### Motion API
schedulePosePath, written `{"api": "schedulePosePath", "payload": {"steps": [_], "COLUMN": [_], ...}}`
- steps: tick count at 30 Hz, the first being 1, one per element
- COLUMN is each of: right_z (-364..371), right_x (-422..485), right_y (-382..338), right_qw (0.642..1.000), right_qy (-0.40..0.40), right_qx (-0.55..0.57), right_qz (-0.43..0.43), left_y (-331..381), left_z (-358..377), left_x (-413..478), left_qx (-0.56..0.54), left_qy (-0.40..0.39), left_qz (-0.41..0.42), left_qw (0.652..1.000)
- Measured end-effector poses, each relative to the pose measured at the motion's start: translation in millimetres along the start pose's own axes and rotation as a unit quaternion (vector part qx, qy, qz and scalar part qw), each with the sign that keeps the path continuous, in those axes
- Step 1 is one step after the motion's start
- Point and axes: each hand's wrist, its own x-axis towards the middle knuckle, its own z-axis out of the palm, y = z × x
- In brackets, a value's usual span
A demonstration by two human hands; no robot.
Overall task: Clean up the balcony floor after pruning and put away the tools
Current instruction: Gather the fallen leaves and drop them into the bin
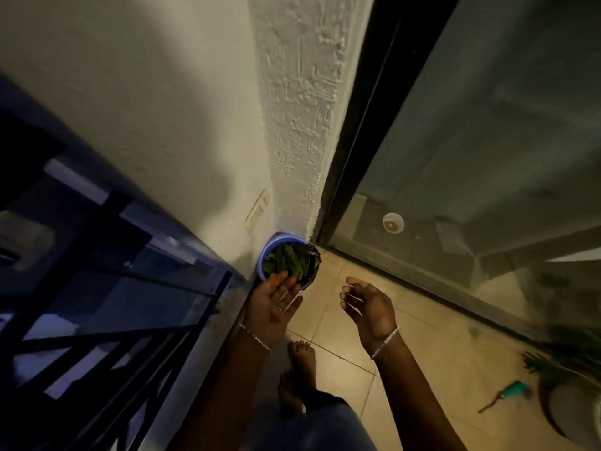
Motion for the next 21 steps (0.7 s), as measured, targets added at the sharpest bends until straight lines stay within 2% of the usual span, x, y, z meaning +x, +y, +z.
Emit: {"api": "schedulePosePath", "payload": {"steps": [4,11,16,21], "right_z": [-21.5,-75.4,-131.9,-206.5], "right_x": [-70.6,-181.0,-235.2,-294.7], "right_y": [-38.3,-94.3,-112.0,-116.9], "right_qw": [0.997,0.982,0.960,0.928], "right_qy": [0.005,0.028,0.103,0.186], "right_qx": [-0.020,0.023,0.091,0.139], "right_qz": [-0.068,-0.185,-0.245,-0.291], "left_y": [-11.2,-46.7,-89.0,-160.3], "left_z": [34.8,98.6,161.9,214.4], "left_x": [-62.4,-147.6,-193.2,-235.9], "left_qx": [0.060,0.170,0.253,0.311], "left_qy": [-0.028,-0.119,-0.198,-0.280], "left_qz": [0.015,0.017,-0.005,-0.045], "left_qw": [0.998,0.978,0.947,0.907]}}
